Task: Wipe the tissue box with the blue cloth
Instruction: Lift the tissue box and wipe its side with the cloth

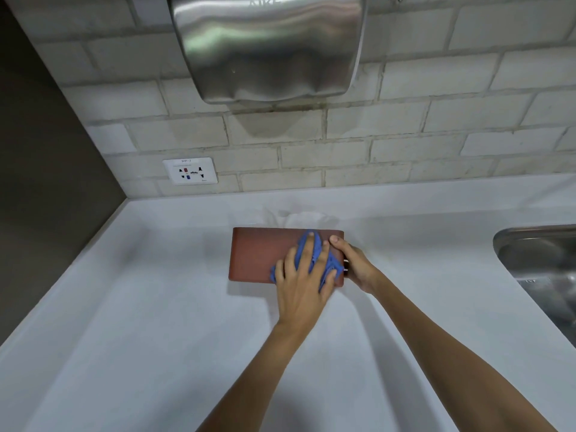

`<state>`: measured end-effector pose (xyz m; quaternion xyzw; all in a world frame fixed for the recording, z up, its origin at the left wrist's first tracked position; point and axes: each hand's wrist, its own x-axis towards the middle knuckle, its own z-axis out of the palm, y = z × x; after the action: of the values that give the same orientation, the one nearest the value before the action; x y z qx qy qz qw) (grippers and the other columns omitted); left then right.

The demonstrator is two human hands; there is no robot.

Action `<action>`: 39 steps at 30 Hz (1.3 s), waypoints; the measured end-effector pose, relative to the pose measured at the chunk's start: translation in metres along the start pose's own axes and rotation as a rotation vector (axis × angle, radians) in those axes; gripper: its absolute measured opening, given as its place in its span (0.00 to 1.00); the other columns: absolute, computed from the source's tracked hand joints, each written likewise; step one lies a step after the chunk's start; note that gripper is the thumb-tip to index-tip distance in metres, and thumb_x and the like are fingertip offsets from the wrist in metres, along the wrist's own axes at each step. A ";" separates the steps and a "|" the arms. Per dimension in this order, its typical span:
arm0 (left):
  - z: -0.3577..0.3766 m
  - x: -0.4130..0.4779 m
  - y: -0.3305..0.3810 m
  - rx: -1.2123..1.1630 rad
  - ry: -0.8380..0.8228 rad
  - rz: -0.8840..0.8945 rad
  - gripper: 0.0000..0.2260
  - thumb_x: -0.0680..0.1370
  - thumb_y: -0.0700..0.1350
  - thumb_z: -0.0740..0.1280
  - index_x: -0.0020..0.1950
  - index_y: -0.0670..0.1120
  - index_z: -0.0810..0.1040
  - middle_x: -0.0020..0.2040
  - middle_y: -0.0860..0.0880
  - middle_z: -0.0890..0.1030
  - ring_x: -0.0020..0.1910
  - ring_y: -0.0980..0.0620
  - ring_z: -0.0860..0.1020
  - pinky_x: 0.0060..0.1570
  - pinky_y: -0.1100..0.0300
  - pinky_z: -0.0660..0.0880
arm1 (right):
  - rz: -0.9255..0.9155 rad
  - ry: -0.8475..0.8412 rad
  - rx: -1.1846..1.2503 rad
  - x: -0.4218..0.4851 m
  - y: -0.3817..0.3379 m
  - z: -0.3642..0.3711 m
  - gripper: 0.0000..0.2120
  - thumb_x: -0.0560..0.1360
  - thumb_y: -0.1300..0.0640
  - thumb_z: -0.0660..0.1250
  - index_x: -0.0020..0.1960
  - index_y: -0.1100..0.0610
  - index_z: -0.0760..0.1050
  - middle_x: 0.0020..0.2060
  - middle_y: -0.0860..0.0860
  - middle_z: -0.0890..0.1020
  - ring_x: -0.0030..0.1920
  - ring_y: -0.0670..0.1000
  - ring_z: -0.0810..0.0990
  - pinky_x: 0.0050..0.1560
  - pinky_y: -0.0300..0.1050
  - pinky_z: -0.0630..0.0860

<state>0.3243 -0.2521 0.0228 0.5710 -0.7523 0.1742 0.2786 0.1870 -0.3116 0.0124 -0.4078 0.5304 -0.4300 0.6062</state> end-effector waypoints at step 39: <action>0.027 -0.030 -0.009 -0.098 0.083 0.005 0.21 0.80 0.58 0.50 0.70 0.51 0.64 0.67 0.43 0.69 0.58 0.44 0.69 0.54 0.48 0.77 | 0.013 0.005 -0.026 0.000 -0.004 -0.002 0.22 0.74 0.44 0.63 0.61 0.58 0.74 0.47 0.52 0.82 0.45 0.51 0.81 0.44 0.43 0.77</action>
<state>0.3331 -0.2475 -0.0180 0.5473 -0.7490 0.1614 0.3366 0.1842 -0.3127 0.0164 -0.4113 0.5401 -0.4202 0.6021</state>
